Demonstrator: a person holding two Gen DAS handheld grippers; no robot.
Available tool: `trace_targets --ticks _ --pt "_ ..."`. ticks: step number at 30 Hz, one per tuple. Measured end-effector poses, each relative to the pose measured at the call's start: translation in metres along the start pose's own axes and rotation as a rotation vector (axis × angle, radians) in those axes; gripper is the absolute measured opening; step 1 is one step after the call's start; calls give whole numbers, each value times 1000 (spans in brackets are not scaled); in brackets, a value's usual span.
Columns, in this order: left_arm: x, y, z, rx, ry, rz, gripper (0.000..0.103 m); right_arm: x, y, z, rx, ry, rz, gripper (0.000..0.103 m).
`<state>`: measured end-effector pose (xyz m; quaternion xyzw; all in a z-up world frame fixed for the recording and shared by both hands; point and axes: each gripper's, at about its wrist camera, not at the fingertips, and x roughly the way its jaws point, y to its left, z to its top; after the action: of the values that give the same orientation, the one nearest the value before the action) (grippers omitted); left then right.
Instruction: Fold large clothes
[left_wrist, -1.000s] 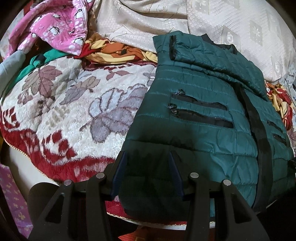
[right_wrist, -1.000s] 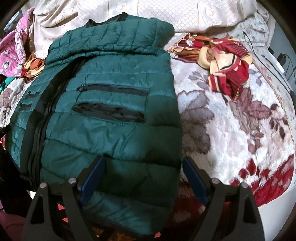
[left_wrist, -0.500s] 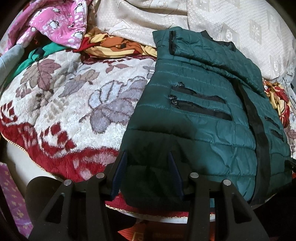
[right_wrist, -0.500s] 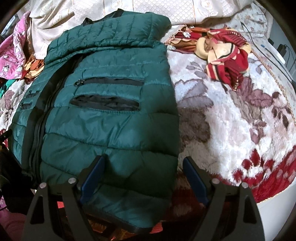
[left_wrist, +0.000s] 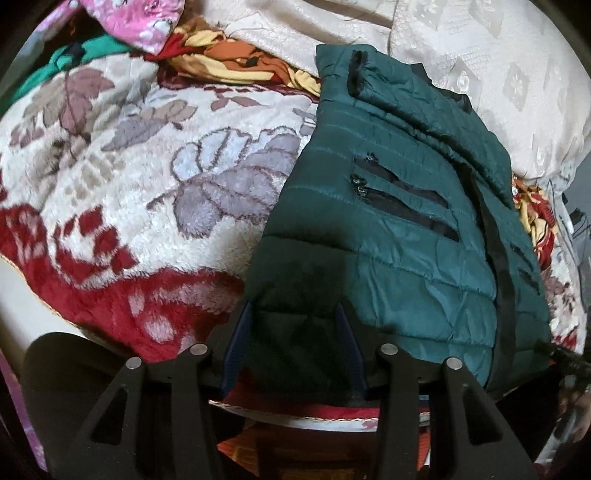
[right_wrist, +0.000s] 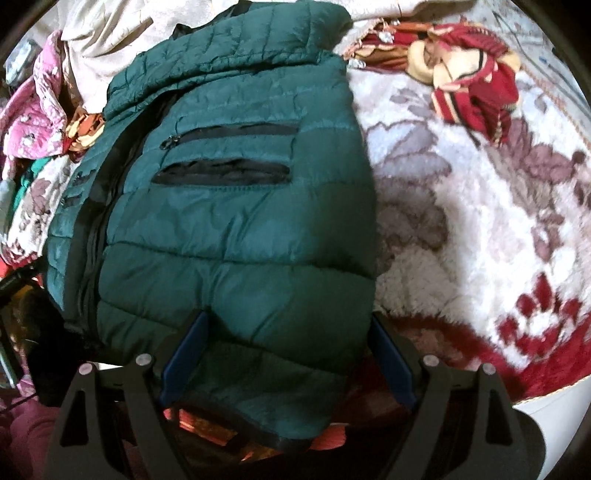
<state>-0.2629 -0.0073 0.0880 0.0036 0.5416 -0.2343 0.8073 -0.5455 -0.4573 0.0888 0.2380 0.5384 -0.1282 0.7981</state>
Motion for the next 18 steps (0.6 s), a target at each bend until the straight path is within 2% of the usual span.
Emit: trace_targets --ticks 5,11,13,18 --pt "8 -9 -1 42 12 30 31 5 -1 -4 6 26 49 89" --pt "16 -7 4 3 21 27 36 7 3 -3 -14 17 79 89" --pt "18 -9 4 0 19 26 40 8 8 -1 -32 8 97 89" --pt "17 -14 -2 40 10 51 40 12 17 1 -97 6 100 87"
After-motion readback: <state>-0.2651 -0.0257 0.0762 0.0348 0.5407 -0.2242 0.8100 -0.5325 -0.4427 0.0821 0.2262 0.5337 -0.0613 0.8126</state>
